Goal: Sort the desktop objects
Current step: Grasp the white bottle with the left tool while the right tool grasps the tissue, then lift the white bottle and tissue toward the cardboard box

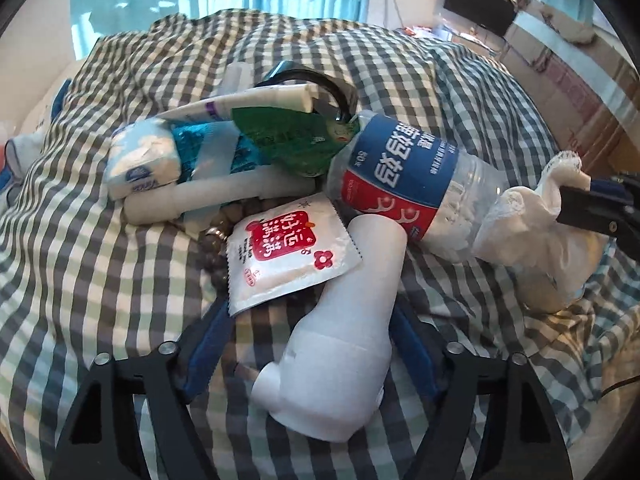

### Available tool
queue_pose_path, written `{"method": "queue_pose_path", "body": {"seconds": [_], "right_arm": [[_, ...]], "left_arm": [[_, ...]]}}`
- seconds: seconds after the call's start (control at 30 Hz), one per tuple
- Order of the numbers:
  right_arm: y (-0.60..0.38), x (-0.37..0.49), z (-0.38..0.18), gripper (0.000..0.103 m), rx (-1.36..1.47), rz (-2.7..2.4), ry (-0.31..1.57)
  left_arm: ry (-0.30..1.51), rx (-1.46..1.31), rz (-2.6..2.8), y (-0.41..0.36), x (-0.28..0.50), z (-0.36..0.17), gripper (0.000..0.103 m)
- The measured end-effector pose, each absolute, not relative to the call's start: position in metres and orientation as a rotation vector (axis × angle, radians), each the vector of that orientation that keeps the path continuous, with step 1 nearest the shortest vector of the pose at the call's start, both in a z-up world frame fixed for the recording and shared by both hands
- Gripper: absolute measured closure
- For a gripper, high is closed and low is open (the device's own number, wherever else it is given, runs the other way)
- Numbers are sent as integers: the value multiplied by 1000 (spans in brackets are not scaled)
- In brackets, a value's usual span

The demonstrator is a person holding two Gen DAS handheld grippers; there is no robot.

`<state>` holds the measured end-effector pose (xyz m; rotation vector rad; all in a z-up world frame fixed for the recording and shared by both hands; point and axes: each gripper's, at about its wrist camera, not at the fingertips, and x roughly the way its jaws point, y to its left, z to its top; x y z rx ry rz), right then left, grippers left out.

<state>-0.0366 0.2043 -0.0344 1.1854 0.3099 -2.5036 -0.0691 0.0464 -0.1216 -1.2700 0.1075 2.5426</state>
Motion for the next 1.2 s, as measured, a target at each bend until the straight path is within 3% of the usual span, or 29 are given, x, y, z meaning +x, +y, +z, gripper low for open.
{"method": "queue_pose_path", "body": {"seconds": [0.03, 0.2, 0.23, 0.8, 1.2], "right_arm": [[204, -36, -34, 85, 1183, -2505, 310], [205, -36, -26, 85, 1168, -2510, 292], [205, -35, -22, 85, 1158, -2512, 287], [220, -15, 30, 85, 1023, -2560, 232], [238, 1, 73, 85, 926, -2621, 207]], "left_arm": [[99, -1265, 2523, 47, -68, -120, 51], [74, -1272, 2535, 41, -62, -115, 55], [58, -1284, 2530, 38, -60, -115, 60], [-247, -1078, 2686, 15, -29, -44, 60], [-220, -947, 2717, 28, -29, 11, 60]]}}
